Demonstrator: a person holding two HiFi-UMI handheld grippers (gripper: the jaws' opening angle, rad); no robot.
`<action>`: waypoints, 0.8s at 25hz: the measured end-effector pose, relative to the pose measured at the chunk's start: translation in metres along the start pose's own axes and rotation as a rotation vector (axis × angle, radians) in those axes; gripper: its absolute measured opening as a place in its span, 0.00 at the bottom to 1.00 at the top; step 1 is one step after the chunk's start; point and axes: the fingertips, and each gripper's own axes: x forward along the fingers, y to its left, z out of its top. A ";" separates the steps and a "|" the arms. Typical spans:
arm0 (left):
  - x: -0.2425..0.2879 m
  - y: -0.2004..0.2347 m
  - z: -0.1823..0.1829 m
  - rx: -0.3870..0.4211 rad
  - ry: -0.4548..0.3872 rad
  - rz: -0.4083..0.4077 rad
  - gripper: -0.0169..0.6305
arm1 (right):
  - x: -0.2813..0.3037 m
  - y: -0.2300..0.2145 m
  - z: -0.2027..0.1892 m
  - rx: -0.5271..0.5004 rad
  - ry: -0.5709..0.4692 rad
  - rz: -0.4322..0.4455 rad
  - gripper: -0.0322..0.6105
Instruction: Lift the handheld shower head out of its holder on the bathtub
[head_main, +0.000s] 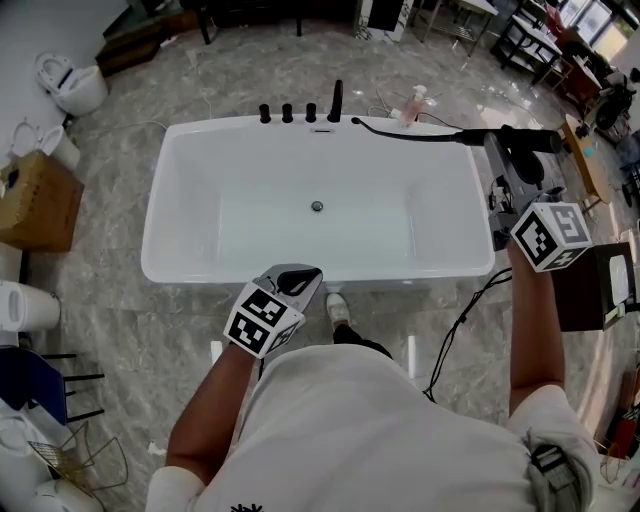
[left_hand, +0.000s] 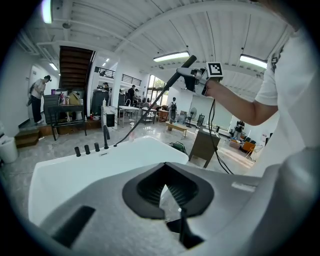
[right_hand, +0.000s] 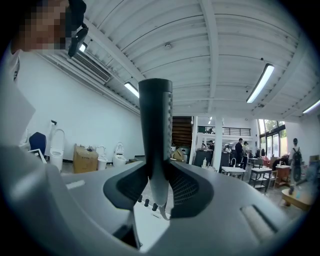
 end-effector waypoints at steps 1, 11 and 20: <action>-0.001 0.001 0.000 0.000 0.000 0.002 0.04 | 0.000 0.000 0.000 0.001 0.001 0.001 0.28; -0.007 0.004 -0.003 -0.005 0.006 0.009 0.04 | 0.001 0.006 -0.002 0.007 -0.002 0.006 0.28; -0.007 0.010 -0.002 -0.020 0.002 0.023 0.04 | -0.001 0.003 -0.007 0.016 -0.002 0.008 0.28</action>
